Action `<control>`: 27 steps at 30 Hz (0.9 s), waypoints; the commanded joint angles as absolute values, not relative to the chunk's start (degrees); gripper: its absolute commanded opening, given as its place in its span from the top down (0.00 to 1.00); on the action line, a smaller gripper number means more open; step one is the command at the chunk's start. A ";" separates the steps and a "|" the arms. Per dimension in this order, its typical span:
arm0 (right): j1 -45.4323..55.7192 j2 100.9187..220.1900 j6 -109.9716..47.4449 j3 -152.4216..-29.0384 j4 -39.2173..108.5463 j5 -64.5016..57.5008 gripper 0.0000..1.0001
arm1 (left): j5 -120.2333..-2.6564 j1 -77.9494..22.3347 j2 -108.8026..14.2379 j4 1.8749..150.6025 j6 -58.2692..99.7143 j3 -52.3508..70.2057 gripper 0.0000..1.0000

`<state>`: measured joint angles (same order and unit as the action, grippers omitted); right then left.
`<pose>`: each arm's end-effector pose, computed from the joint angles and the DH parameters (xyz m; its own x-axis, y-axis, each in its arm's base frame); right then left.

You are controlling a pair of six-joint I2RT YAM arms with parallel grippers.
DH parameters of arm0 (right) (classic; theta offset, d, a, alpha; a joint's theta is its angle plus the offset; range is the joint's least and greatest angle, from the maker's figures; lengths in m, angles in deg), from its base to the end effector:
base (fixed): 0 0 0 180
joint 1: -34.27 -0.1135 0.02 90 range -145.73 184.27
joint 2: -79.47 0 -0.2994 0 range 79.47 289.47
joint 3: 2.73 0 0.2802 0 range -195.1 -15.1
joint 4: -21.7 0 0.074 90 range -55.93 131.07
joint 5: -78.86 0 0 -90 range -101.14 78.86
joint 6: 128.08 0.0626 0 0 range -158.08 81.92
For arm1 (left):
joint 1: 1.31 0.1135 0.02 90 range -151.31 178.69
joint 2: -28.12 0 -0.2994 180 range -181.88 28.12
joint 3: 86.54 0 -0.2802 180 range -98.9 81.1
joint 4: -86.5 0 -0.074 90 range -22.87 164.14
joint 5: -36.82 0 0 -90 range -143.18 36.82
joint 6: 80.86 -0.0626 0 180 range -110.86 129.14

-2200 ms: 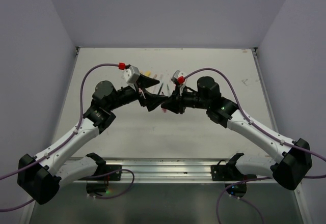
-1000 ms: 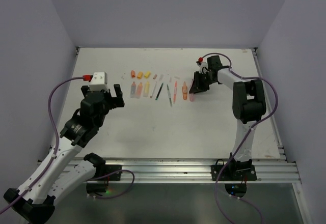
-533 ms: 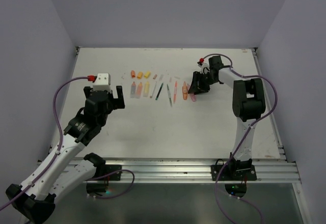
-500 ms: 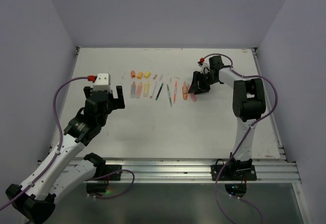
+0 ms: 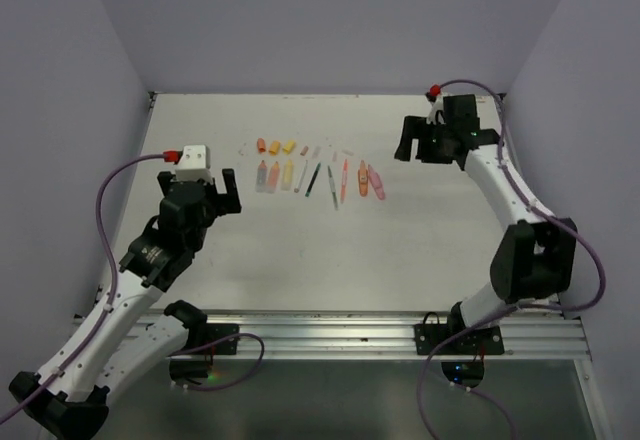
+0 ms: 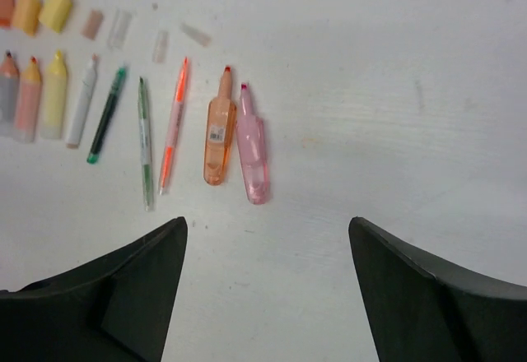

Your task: Open the pen caps

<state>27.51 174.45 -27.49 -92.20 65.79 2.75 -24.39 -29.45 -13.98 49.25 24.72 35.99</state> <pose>0.4076 0.0634 0.2822 -0.7928 0.0857 -0.6035 -0.1252 0.9461 0.2988 0.1797 -0.0619 0.3405 -0.3217 -0.0949 -0.9421 -0.0697 0.9946 -0.0764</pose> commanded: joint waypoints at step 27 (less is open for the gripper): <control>25.75 108.22 -28.67 -86.91 70.46 -20.37 0.01 | -18.91 -29.08 4.91 40.38 21.97 21.58 0.00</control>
